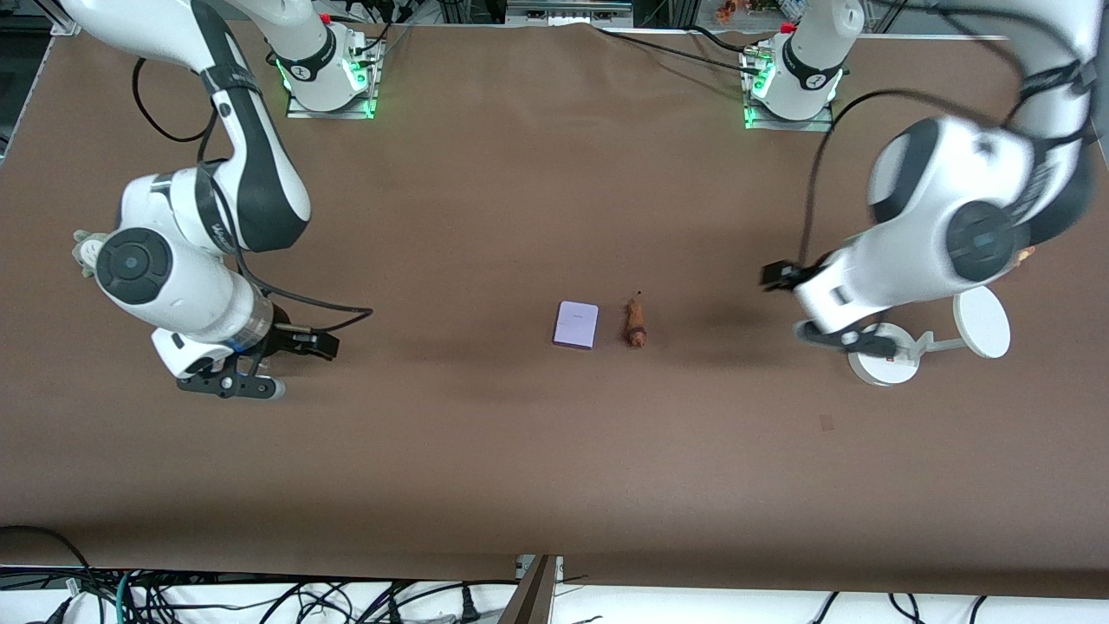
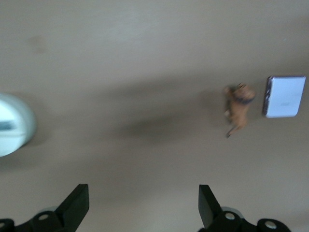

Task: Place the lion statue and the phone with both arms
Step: 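Reach the left gripper to the lion while the right gripper moves out, then grasp the lion with the left gripper while the right gripper nears the phone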

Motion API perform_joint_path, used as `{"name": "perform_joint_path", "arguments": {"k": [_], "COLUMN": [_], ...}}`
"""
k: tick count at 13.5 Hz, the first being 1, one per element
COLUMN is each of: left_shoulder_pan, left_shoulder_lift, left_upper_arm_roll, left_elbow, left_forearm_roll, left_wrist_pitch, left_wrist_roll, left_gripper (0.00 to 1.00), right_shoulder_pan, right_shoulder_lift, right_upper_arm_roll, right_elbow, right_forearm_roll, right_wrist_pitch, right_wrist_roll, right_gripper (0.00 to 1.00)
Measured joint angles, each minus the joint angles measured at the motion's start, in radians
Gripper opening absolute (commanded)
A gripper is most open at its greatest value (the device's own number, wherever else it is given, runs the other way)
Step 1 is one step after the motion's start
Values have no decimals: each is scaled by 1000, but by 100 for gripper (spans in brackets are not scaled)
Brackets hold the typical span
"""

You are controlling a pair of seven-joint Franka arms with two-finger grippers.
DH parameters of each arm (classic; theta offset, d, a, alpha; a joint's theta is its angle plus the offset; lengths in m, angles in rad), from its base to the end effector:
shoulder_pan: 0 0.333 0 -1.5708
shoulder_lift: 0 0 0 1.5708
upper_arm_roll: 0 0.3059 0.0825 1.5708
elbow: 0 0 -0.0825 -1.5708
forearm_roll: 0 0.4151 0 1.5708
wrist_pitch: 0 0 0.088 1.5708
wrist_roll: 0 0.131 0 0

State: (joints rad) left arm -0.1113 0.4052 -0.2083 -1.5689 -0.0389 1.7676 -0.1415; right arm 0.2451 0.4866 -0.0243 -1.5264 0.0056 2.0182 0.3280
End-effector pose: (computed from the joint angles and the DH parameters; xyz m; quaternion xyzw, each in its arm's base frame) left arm 0.6384 -0.2025 0.3539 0.9902 -0.0786 -0.1099 0.0358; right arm 0.6972 0.1590 0.3313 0.9986 -0.0534 0.0034 0.0023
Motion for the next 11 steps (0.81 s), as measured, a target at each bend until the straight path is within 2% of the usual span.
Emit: {"name": "perform_joint_path", "arguments": {"k": [3, 5, 9, 11], "left_shoulder_pan": [-103, -137, -204, -230], "left_shoulder_lift": [75, 122, 204, 247], "left_upper_arm_roll": [-2, -2, -2, -1], "left_elbow": [0, -12, -100, -124], "left_forearm_roll": [0, 0, 0, 0], "left_wrist_pitch": [144, 254, 491, 583], "left_wrist_roll": [-92, -118, -174, -196], "left_gripper": [100, 100, 100, 100], "right_shoulder_pan": [17, 22, 35, 46], "right_shoulder_lift": [20, 24, 30, 35], "right_upper_arm_roll": [0, 0, 1, 1], "right_elbow": [2, 2, 2, 2], "right_forearm_roll": [1, 2, 9, 46], "right_wrist_pitch": [13, 18, 29, 40], "right_wrist_roll": [14, 16, 16, 17], "right_gripper": [100, 100, 100, 100]}}
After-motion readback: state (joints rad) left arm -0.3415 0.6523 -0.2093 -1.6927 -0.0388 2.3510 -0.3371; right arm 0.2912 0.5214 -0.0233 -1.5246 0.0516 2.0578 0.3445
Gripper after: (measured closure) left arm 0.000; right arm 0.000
